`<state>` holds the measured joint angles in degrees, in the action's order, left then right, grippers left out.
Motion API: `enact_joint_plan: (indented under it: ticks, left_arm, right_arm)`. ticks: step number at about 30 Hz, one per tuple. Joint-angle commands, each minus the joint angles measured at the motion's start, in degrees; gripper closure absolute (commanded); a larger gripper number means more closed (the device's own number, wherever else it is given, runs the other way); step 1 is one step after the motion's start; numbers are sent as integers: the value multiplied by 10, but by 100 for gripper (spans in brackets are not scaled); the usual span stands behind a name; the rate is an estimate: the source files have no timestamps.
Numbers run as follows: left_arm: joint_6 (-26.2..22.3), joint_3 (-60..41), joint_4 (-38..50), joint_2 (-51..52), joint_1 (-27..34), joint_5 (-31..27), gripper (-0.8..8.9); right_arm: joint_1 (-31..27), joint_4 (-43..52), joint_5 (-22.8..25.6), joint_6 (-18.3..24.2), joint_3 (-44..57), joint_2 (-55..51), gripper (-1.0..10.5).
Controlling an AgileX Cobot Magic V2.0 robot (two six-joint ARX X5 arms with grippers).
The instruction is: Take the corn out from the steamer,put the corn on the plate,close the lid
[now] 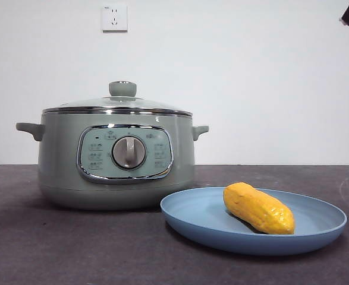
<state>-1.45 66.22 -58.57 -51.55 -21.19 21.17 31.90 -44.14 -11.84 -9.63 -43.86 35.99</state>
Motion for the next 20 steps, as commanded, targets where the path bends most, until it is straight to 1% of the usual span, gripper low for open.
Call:
enact_joint_plan:
  ticks: [1, 10, 12, 15, 17, 19, 20]
  left_arm:
    - [-2, -3, 4, 0, -2, 0, 818]
    - [-3, -3, 11, 0, -3, -2, 817]
    - [-21, -3, 24, 2, 1, -15, 817]
    - [-108, -4, 63, 13, 17, -49, 818]
    - [-172, -11, 110, 29, 40, -43, 817]
    - [-198, -29, 172, 53, 70, -25, 818]
    - [-199, -47, 213, 70, 90, -11, 817]
  right_arm:
    - [1, 1, 2, 2, 3, 0, 946]
    - [1, 1, 2, 2, 3, 0, 946]
    - [1, 1, 2, 2, 3, 0, 946]
    - [1, 1, 2, 2, 3, 0, 946]
    - [1, 1, 2, 2, 3, 0, 946]
    - [1, 1, 2, 2, 3, 0, 946]
    - [1, 1, 2, 2, 3, 0, 946]
